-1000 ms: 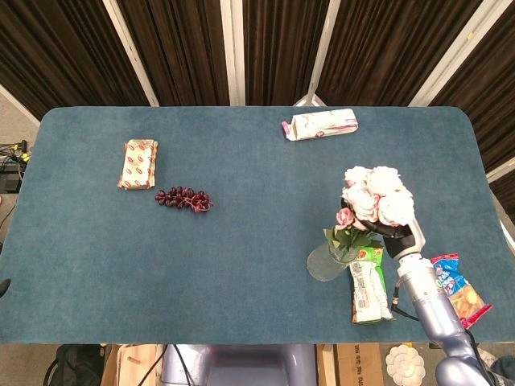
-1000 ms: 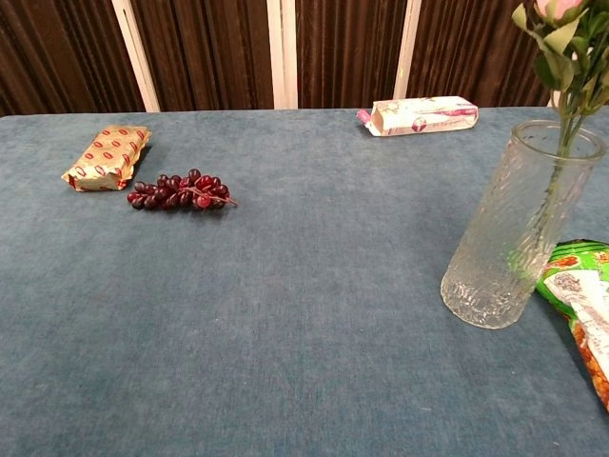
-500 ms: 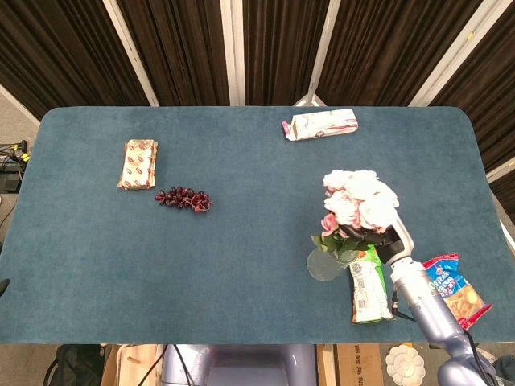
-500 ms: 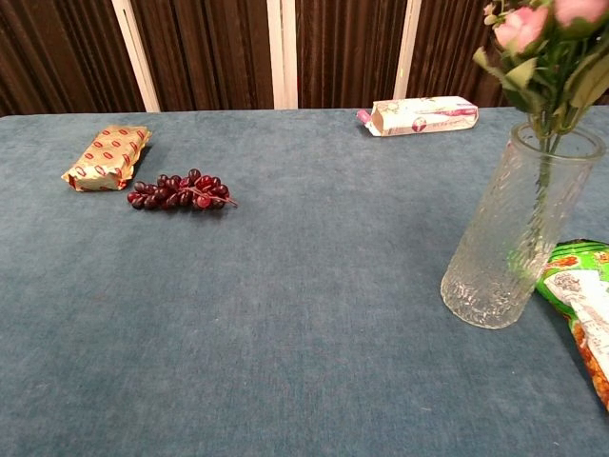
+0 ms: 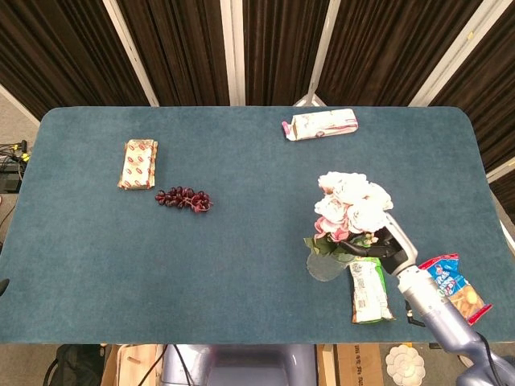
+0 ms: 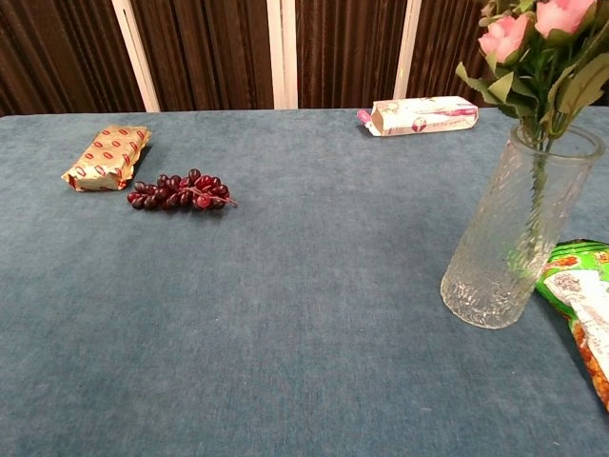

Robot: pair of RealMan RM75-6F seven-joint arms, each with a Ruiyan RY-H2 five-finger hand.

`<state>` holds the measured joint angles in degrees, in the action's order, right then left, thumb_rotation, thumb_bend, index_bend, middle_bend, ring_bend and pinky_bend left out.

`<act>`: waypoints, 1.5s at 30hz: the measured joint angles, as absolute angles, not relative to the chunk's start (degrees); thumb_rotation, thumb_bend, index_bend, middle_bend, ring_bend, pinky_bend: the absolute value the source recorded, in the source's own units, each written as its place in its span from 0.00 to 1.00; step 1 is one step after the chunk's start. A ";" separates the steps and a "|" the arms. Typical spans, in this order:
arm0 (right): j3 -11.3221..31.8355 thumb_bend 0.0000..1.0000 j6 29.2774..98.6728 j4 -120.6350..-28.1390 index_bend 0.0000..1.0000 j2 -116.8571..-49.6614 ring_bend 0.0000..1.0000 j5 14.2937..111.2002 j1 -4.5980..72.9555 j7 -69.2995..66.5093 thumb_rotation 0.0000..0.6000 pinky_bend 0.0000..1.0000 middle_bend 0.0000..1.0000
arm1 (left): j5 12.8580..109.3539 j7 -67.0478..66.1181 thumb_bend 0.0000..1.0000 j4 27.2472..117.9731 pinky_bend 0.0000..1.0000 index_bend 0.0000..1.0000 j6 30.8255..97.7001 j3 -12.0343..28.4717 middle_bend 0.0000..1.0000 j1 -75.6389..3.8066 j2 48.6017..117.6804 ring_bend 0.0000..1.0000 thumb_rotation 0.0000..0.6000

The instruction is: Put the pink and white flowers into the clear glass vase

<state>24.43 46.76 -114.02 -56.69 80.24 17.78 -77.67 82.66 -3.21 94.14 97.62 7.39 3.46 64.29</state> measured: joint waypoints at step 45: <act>5.85 0.13 83.07 -94.83 0.21 -42.44 0.06 96.25 3.36 -50.72 1.00 0.00 0.10 | 83.03 -2.48 0.19 95.15 0.02 0.10 98.97 7.00 0.00 4.59 63.42 0.00 1.00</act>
